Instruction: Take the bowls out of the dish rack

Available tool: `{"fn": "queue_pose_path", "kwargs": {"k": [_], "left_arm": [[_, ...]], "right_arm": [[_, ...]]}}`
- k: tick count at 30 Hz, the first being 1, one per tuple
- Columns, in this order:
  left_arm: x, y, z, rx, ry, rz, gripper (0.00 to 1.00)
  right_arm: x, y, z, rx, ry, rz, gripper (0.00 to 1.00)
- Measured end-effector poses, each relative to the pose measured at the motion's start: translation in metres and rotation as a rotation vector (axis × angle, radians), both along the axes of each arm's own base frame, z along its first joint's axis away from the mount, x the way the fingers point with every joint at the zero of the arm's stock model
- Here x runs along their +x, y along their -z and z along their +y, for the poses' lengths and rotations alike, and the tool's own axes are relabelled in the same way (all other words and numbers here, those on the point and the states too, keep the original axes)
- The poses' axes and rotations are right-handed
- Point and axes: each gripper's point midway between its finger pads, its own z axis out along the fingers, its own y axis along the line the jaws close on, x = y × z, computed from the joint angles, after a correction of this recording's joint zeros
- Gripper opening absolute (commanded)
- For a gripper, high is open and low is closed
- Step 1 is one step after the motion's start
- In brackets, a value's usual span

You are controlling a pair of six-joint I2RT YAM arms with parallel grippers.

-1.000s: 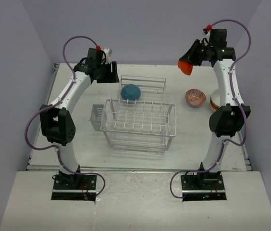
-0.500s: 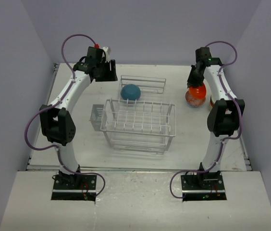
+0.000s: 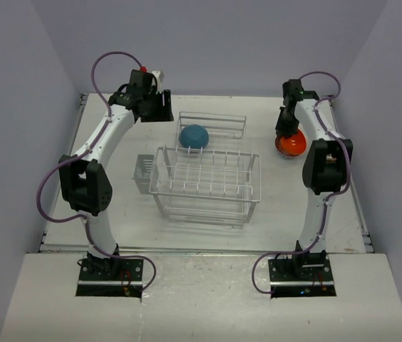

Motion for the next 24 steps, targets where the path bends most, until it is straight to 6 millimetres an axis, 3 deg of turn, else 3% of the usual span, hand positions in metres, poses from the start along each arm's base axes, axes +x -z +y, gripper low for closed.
{"fn": "queue_pose_path", "kwargs": {"k": [7, 13, 18, 24], "left_arm": [[-0.002, 0.001, 0.001, 0.003, -0.001, 0.008, 0.65], [-0.002, 0.005, 0.001, 0.006, -0.001, 0.018, 0.66], [-0.002, 0.012, 0.001, 0.013, -0.003, 0.036, 0.67], [-0.003, 0.023, 0.004, 0.030, -0.011, 0.068, 0.67]], "right_arm": [[0.006, 0.020, 0.005, 0.001, -0.009, 0.033, 0.00], [0.007, 0.019, 0.010, 0.007, -0.014, 0.031, 0.22], [0.010, 0.015, 0.018, 0.011, -0.025, 0.013, 0.48], [0.009, 0.012, 0.030, 0.009, -0.045, 0.010, 0.59]]}}
